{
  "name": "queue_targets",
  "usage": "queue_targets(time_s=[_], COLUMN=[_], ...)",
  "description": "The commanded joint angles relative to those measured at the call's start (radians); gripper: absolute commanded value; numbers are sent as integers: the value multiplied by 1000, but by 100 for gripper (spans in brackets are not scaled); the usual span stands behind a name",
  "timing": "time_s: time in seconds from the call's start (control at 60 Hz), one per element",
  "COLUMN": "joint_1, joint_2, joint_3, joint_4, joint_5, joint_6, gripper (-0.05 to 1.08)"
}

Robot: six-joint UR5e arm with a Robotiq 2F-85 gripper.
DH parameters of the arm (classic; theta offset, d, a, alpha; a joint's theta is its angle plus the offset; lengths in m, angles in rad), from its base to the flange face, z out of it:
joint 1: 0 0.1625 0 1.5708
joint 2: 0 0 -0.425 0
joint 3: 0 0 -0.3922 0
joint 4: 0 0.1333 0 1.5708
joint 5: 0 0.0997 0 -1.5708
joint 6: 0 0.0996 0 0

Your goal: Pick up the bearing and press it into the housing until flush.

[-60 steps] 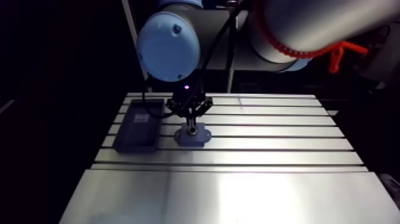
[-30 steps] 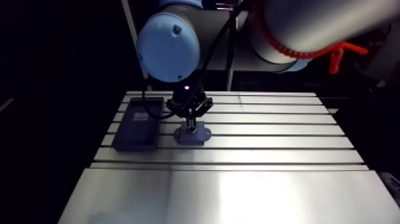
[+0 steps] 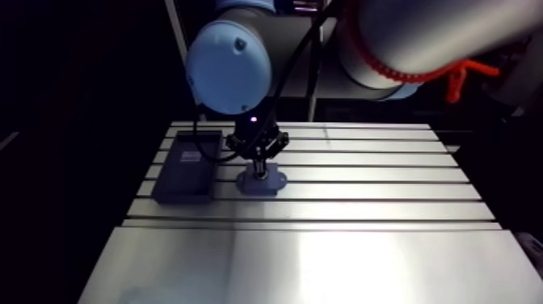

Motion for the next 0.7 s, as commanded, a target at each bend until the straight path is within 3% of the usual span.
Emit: queue_targets(time_s=[0.017, 0.7], joint_1=[-1, -1], joint_2=[1, 4], joint_3=[5, 11], joint_4=[-5, -10], joint_5=[0, 0], joint_6=[-2, -1], gripper=[105, 105])
